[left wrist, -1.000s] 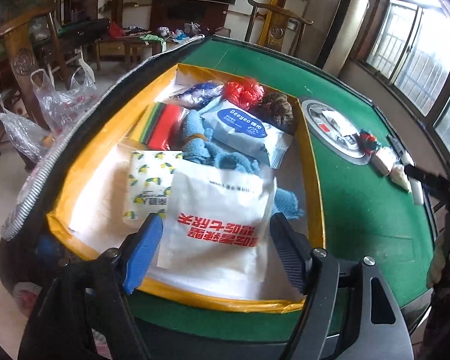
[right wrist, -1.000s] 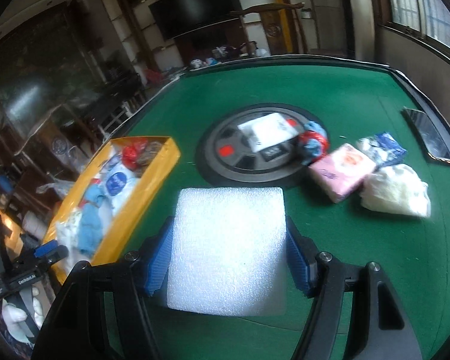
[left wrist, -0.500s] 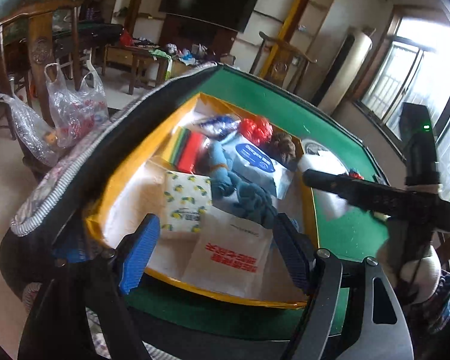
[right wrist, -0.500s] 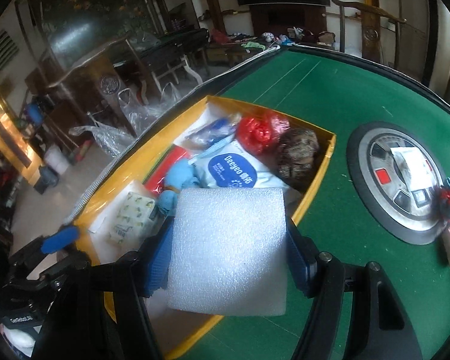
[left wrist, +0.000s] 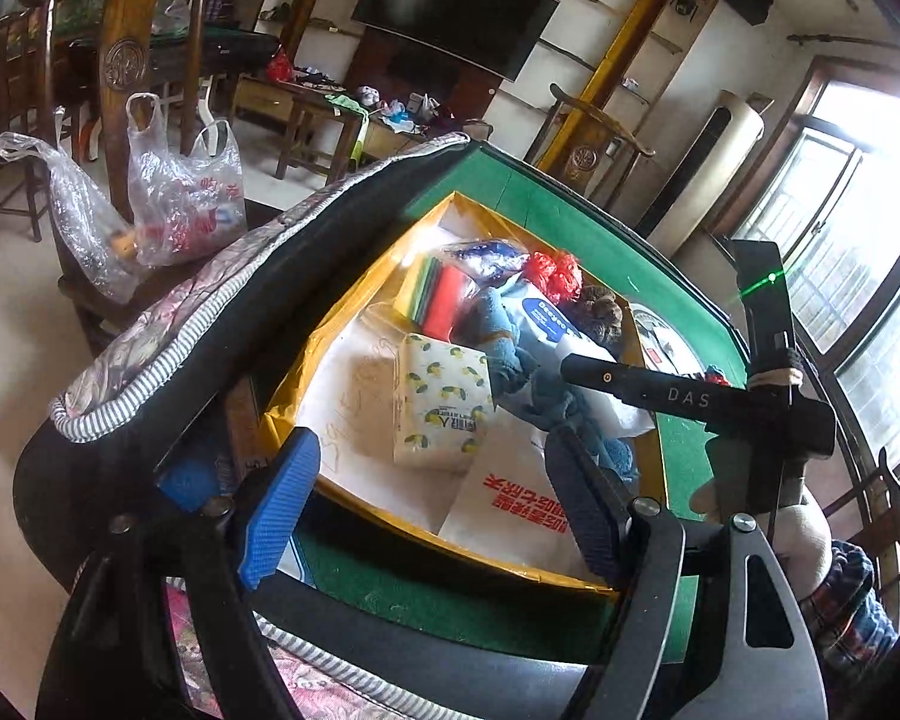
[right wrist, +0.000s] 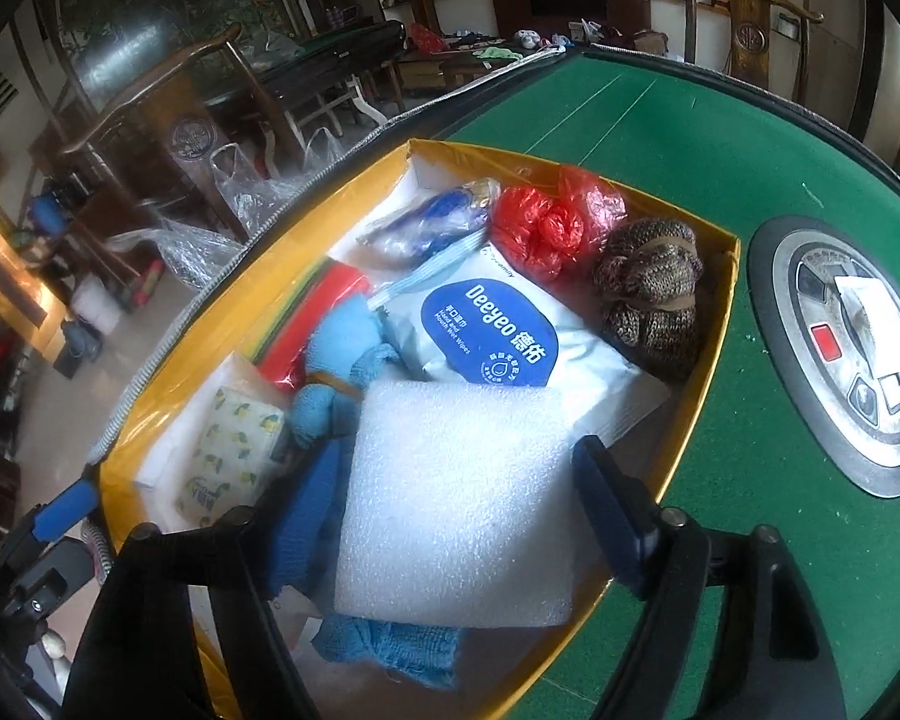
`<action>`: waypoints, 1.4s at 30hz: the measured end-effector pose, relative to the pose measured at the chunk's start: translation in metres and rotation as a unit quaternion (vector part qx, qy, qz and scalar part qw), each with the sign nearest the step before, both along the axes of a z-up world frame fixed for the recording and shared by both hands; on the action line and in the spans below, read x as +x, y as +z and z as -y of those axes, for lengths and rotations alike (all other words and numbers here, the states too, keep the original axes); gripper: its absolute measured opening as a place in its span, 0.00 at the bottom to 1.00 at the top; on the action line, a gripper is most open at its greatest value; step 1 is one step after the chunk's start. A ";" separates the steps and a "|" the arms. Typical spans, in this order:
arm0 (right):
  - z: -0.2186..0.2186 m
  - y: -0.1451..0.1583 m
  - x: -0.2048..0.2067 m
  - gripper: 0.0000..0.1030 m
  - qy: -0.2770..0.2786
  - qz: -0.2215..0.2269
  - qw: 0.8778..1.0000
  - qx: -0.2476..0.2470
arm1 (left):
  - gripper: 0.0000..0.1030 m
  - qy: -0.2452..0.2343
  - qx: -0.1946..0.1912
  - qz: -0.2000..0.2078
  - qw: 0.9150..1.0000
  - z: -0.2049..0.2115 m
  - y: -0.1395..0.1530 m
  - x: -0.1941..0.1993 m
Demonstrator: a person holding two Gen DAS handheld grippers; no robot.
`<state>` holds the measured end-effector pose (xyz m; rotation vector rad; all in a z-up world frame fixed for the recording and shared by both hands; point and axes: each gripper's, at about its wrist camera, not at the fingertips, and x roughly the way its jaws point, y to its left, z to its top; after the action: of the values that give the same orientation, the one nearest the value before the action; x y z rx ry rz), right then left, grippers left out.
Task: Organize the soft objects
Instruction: 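Lower the foam sheet into the box and open the right gripper, then grasp the white cloth bundle on the table with the right gripper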
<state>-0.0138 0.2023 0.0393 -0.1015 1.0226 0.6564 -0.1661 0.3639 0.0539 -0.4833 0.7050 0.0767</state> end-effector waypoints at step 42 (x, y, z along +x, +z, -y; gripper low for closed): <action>0.404 -0.021 0.107 0.74 -0.341 -0.045 0.937 0.057 | 0.75 -0.163 0.095 -0.001 0.982 0.159 0.031 0.012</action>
<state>0.0936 -0.2016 0.0185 0.3787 1.0214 0.0810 -0.1546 0.2045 0.0847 -0.1805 0.7617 -0.1619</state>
